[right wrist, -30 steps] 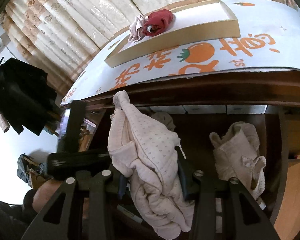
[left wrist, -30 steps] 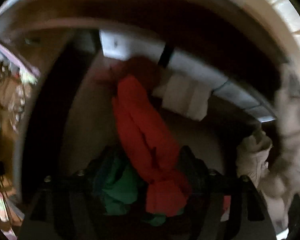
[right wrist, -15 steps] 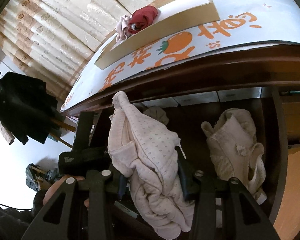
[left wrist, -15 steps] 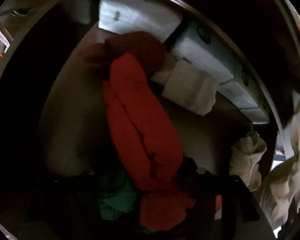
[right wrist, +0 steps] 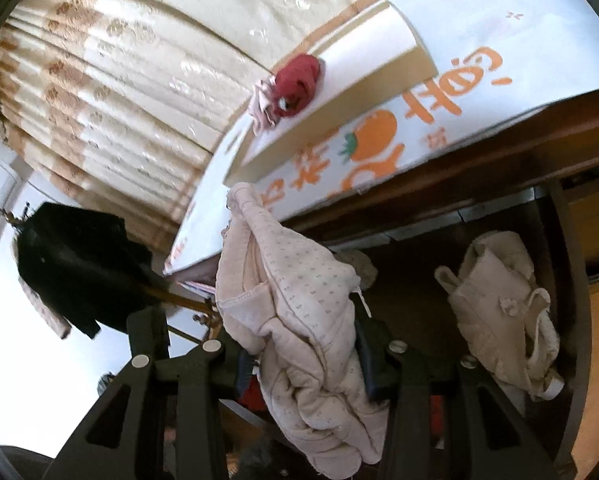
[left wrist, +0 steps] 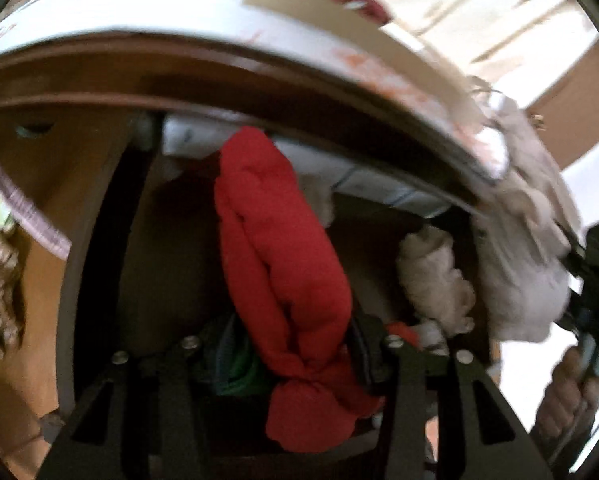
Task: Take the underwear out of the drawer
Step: 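Lift both held garments out of the drawer toward the cardboard tray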
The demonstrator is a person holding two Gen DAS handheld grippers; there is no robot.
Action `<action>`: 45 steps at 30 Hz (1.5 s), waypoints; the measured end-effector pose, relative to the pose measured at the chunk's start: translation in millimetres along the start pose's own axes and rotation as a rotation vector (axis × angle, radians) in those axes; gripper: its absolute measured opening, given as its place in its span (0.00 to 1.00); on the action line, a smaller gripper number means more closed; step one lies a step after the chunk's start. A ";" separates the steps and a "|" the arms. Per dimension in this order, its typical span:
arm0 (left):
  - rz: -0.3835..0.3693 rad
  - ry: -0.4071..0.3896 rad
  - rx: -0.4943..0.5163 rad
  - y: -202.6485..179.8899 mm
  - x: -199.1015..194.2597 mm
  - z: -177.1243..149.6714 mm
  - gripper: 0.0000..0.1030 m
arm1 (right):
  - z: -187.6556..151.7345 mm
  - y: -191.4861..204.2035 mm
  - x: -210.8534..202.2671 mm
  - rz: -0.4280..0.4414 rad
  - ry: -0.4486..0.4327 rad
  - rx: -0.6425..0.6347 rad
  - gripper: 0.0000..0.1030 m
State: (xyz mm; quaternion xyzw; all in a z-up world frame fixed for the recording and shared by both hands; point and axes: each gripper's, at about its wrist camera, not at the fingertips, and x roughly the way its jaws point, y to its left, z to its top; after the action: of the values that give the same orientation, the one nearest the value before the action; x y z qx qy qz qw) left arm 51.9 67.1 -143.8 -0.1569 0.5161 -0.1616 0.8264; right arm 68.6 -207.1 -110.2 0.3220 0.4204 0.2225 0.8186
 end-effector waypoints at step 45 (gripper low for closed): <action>-0.108 -0.324 0.458 -137.8 -63.3 171.4 0.45 | 134.0 32.8 -17.0 0.065 -0.293 0.127 0.44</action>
State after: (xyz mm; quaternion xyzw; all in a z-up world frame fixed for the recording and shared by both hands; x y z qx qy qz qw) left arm 166.1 -13.7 37.3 -0.0173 0.3182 -0.2906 0.9022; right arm 167.6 -240.7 -18.8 0.4156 0.2991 0.1726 0.8414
